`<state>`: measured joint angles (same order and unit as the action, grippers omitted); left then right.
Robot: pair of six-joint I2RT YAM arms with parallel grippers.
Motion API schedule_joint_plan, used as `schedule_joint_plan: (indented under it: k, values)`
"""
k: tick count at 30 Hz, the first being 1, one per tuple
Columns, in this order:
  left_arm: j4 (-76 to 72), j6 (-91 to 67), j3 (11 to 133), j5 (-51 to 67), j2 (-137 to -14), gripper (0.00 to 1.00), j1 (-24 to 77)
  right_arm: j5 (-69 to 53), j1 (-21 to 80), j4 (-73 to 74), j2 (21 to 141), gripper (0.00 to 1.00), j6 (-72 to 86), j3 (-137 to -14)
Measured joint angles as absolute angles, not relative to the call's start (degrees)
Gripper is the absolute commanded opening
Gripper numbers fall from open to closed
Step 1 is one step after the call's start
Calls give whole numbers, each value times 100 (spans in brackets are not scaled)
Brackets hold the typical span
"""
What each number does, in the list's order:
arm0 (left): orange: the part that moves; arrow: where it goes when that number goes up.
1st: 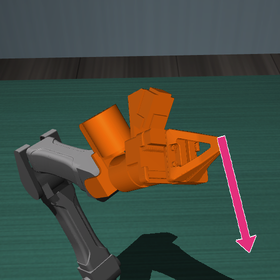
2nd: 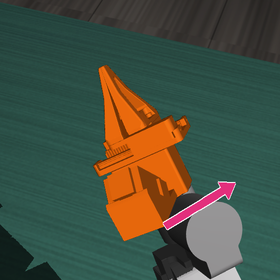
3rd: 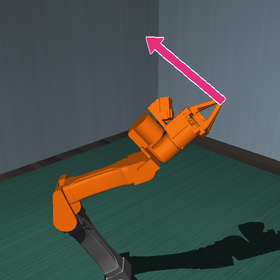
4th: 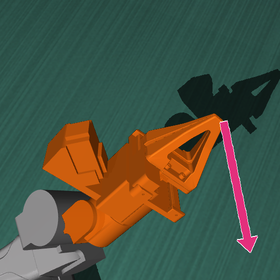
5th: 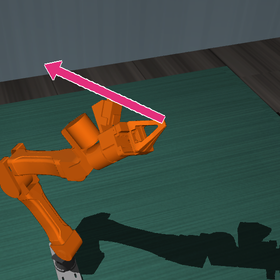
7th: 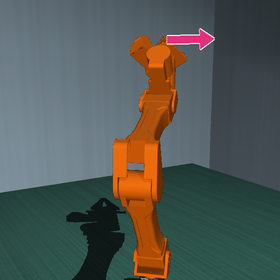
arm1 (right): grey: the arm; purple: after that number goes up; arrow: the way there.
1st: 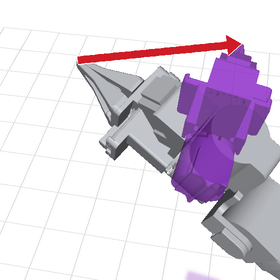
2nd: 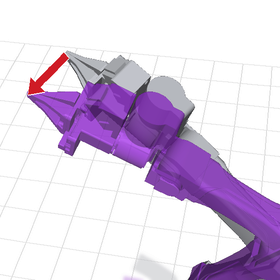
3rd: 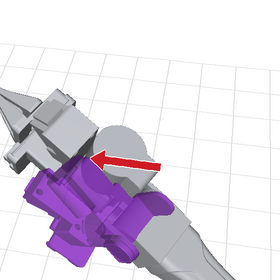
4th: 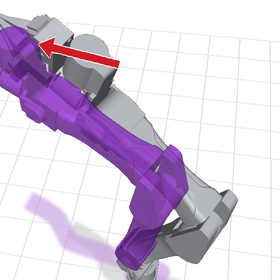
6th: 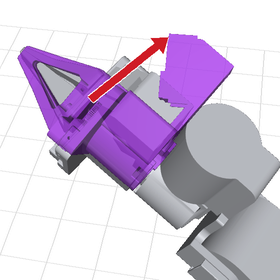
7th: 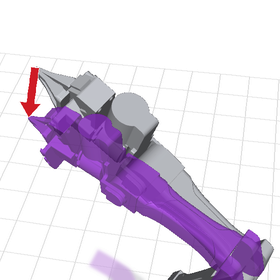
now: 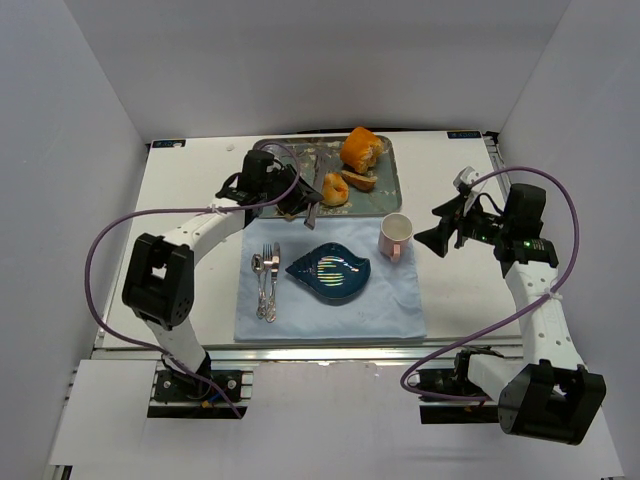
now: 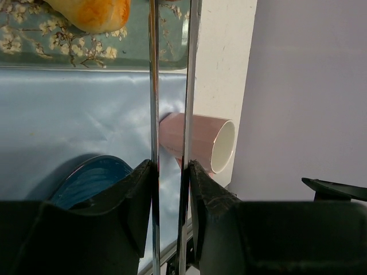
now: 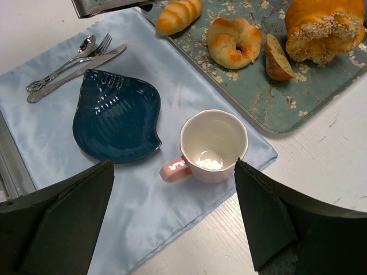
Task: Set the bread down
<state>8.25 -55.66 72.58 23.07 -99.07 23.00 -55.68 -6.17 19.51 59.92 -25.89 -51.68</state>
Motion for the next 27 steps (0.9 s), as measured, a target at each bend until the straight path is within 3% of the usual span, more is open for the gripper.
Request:
schedule_joint_plan:
  k: [27]
  values:
    - [569,-6204,7736,2484,-10772,48,2622,-5603,-681,1931,5992,89,-2587,-5074]
